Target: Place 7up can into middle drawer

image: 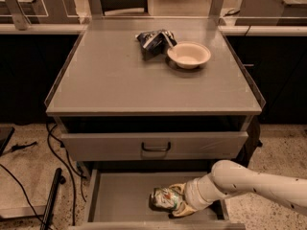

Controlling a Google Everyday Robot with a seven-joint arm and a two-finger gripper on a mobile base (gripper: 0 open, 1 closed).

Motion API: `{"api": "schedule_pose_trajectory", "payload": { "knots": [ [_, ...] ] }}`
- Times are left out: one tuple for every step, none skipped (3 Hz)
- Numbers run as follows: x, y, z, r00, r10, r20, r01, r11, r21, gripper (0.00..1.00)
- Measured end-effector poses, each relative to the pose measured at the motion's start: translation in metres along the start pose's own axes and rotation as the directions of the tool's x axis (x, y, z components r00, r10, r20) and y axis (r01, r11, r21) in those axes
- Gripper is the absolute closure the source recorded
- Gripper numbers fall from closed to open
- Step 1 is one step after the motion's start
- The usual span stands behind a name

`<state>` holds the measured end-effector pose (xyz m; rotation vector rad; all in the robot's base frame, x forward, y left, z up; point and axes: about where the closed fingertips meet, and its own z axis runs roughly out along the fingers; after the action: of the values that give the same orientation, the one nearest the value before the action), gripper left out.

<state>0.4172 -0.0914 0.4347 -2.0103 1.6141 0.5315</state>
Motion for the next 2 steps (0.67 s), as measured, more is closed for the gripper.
{"api": "schedule_pose_trajectory", "payload": {
  "knots": [
    [0.013,-0.005,0.018,0.999,0.001,-0.033,-0.001,0.9999,-0.010,1.00],
    [0.027,-0.015,0.037,0.998,0.003,-0.063,-0.004,0.9998,-0.020,1.00]
  ]
}}
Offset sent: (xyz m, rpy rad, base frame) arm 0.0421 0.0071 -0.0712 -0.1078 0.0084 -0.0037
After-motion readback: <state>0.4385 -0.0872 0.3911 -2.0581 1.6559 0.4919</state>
